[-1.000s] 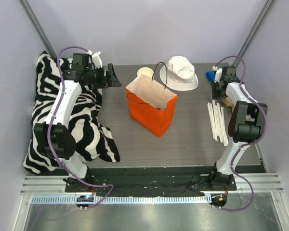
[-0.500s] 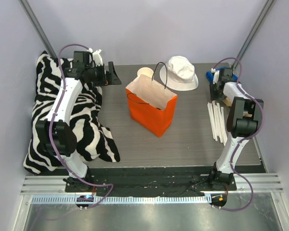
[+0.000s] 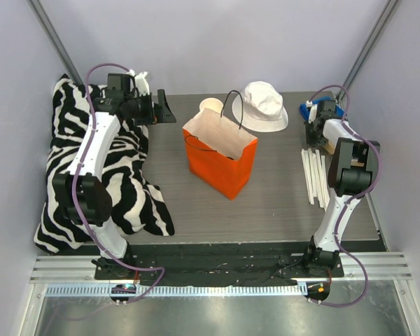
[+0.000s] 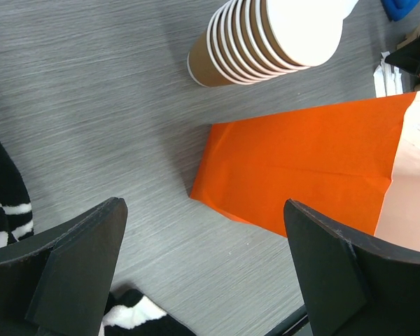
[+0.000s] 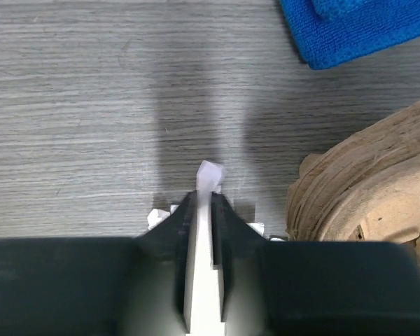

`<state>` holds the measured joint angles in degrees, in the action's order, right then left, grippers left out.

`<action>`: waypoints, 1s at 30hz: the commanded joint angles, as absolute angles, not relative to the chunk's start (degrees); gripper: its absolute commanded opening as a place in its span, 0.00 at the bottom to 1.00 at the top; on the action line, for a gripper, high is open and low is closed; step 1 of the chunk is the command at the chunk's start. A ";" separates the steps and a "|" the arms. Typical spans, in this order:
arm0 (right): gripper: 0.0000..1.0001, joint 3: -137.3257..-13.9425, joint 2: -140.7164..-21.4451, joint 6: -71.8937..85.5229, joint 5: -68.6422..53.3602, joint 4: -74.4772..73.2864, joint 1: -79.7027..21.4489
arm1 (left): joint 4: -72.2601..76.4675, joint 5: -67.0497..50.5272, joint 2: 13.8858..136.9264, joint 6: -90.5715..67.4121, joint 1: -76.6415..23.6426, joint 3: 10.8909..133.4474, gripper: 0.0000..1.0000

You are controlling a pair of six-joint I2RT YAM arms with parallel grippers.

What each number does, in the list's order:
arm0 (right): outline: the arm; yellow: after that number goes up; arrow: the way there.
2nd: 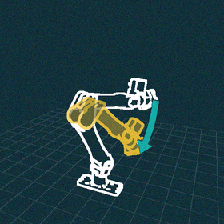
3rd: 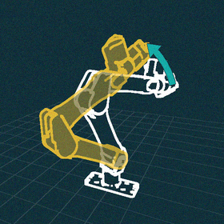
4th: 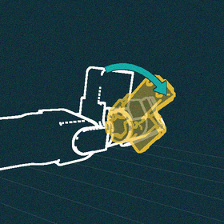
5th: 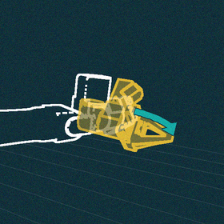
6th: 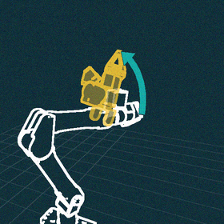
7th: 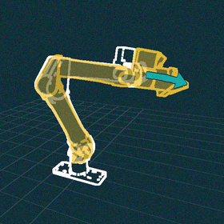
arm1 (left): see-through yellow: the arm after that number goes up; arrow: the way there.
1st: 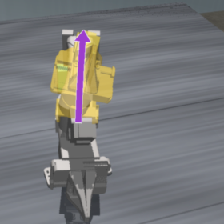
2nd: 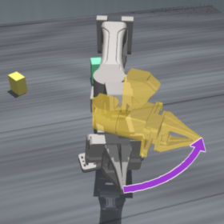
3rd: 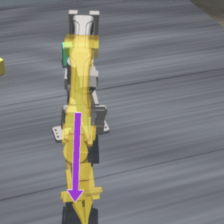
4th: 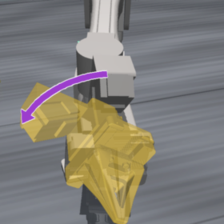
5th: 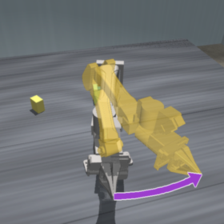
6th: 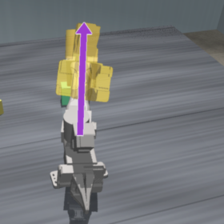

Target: Pack the takeout coffee

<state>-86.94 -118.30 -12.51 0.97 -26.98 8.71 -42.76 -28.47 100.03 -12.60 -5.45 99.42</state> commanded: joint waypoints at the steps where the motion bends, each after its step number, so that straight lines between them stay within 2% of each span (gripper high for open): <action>1: 0.11 -89.82 -117.95 -11.25 0.79 -25.66 8.35 | -42.89 -28.13 99.67 -11.25 -5.10 102.22 1.00; 3: 0.01 -90.17 -117.86 -11.08 0.79 -25.93 8.35 | -43.15 -28.04 99.75 -11.08 -5.10 102.30 1.00; 15: 0.01 -90.09 -107.24 -5.81 -7.47 -31.28 8.35 | -43.33 -29.00 98.88 -10.63 -5.01 102.04 1.00; 26: 0.01 -90.27 -88.26 -4.57 -12.04 -37.87 8.26 | -40.79 -31.63 97.38 -11.77 -5.10 99.76 1.00; 28: 0.01 -89.74 -87.80 -6.75 -12.04 -39.72 7.74 | -40.17 -32.17 96.86 -12.04 -5.10 98.88 1.00; 30: 0.12 -89.39 -89.37 -7.73 -12.65 -42.70 7.38 | -38.85 -32.52 96.33 -12.57 -5.10 97.74 1.00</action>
<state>-88.60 -88.66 -5.76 -10.74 -37.04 8.32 -42.41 -29.91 99.90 -11.73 -5.43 99.22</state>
